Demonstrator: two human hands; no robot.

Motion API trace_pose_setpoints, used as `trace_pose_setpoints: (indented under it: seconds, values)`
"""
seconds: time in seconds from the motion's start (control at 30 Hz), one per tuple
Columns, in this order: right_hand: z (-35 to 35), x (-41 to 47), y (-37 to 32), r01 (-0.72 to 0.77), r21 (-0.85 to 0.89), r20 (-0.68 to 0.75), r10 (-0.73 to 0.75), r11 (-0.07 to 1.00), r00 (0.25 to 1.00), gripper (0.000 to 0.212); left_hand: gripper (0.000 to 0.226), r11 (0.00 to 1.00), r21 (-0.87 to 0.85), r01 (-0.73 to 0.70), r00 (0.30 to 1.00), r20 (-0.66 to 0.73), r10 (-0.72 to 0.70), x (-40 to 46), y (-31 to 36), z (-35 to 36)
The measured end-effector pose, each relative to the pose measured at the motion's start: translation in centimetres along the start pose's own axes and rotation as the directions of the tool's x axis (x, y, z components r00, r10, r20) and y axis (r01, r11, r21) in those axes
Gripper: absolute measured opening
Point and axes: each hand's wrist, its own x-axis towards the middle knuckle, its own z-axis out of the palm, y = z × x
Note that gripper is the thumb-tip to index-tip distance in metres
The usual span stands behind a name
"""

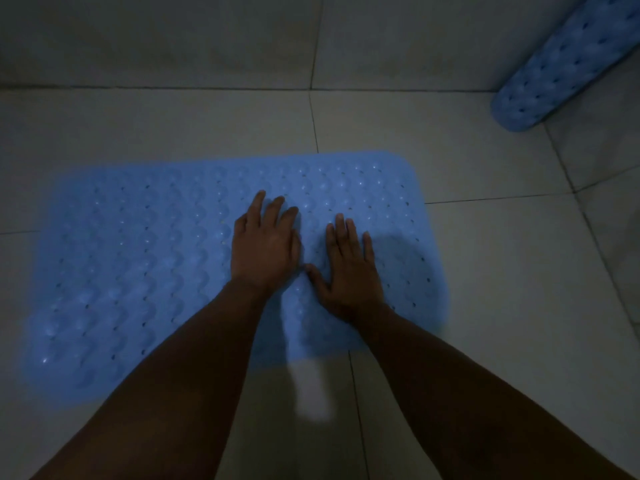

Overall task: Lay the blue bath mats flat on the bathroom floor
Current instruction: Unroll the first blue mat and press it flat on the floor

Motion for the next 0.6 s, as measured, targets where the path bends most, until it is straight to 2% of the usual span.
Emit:
trace_pose_setpoints:
  seconds: [0.1, 0.17, 0.23, 0.27, 0.37, 0.43, 0.5, 0.6]
  values:
    - [-0.6, 0.3, 0.0, -0.013, 0.030, 0.115, 0.010, 0.999, 0.993, 0.092, 0.051, 0.999, -0.009, 0.039, 0.999, -0.017, -0.039, 0.1, -0.9, 0.0]
    - [-1.9, 0.9, 0.4, -0.022, 0.100, 0.253, -0.004, 0.995, 0.968, 0.090, 0.051, 0.997, -0.007, 0.074, 0.997, -0.011, -0.074, 0.1, -1.4, -0.9]
    - [-4.3, 3.2, 0.9, -0.080, 0.191, 0.422, -0.008, 0.978, 0.907, 0.082, 0.049, 0.990, -0.007, 0.140, 0.990, 0.037, -0.139, 0.4, -1.5, -1.4]
    - [-6.3, 4.3, 1.4, -0.125, 0.252, 0.461, -0.005, 0.960, 0.887, 0.072, 0.049, 0.985, -0.004, 0.170, 0.982, 0.080, -0.169, 0.6, -1.0, -2.0]
    - [-11.4, 7.2, 3.6, -0.232, 0.395, 0.306, 0.110, 0.889, 0.945, 0.044, 0.054, 0.982, 0.006, 0.191, 0.964, 0.184, -0.189, 1.6, 2.2, -2.8]
    - [-13.1, 7.7, 5.5, -0.226, 0.376, 0.220, 0.150, 0.898, 0.964, 0.041, 0.056, 0.991, -0.010, 0.130, 0.971, 0.204, -0.126, 2.0, 5.2, -2.5]
    - [-13.5, 7.2, 7.2, -0.202, 0.337, 0.196, 0.141, 0.919, 0.970, 0.039, 0.057, 0.995, -0.070, 0.074, 0.973, 0.224, -0.056, 2.0, 8.4, -1.6]
    - [-13.2, 5.8, 9.5, -0.195, 0.362, 0.114, 0.164, 0.912, 0.980, 0.034, 0.064, 0.986, -0.166, -0.032, 0.951, 0.297, 0.081, 1.4, 12.6, 0.9]
